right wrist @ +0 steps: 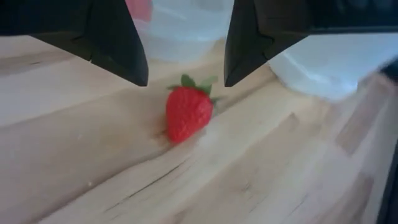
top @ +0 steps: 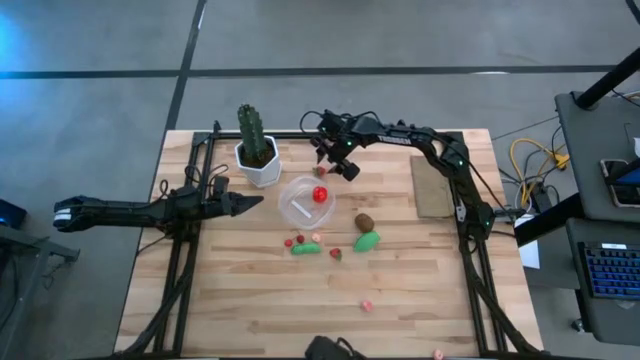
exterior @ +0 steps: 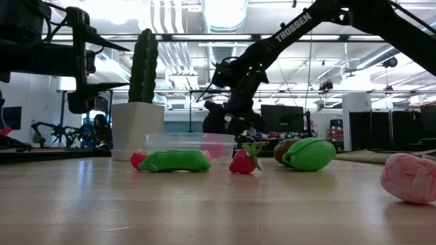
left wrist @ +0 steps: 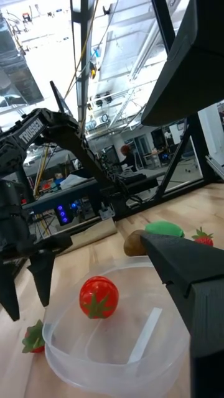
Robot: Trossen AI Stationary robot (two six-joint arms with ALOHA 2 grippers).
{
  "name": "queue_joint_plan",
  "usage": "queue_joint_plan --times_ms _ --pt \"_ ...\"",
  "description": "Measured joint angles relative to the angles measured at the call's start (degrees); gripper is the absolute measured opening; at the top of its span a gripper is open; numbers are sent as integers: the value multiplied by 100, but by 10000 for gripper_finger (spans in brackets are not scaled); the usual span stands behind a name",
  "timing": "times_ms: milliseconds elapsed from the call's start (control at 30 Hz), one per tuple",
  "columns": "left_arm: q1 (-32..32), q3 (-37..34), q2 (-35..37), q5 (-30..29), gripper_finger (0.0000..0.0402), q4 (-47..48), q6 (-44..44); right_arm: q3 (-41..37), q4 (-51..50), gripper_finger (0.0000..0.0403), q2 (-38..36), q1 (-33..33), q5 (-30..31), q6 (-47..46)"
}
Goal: Pick and placing Produce into tupperware
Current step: Put the top strawberry into the transparent bin
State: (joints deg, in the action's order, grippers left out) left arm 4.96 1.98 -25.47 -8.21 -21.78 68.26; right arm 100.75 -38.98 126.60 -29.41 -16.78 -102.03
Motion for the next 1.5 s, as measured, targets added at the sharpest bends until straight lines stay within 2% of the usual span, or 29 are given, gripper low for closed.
queue_joint_plan --times_ms 100,200,367,567,633,700,800,933,1067,1133,1267,1500 --pt "0 0 0 3 283 0 27 -4 166 203 82 -1 -153 -121" --pt "0 0 0 2 283 -4 34 -4 203 203 92 -24 -594 372" --pt "0 0 0 2 283 -7 34 -4 199 203 89 -30 -755 1216" --pt "0 0 0 0 283 -7 34 -7 170 203 -131 -12 -1650 3248" --pt "0 0 0 0 283 -5 34 -7 118 203 -273 -10 -1601 3821" --pt "0 0 0 0 283 -5 32 4 -8 203 -378 -98 -1280 4155" --pt "1 0 0 -14 283 -3 32 4 -720 203 -419 -358 -948 3403" --pt "2 0 0 -88 283 -3 34 -7 -1335 203 -265 -561 -1265 2467" --pt "2 0 0 -116 283 -9 38 -7 -725 203 -204 -460 -1318 1173" --pt "2 0 0 -116 283 -17 43 -7 -246 203 -171 -422 -1134 819" --pt "2 0 0 -114 283 -26 97 -2 186 203 -54 -429 -817 719" --pt "2 0 0 -135 283 -25 234 -4 81 203 157 -474 -1162 90"
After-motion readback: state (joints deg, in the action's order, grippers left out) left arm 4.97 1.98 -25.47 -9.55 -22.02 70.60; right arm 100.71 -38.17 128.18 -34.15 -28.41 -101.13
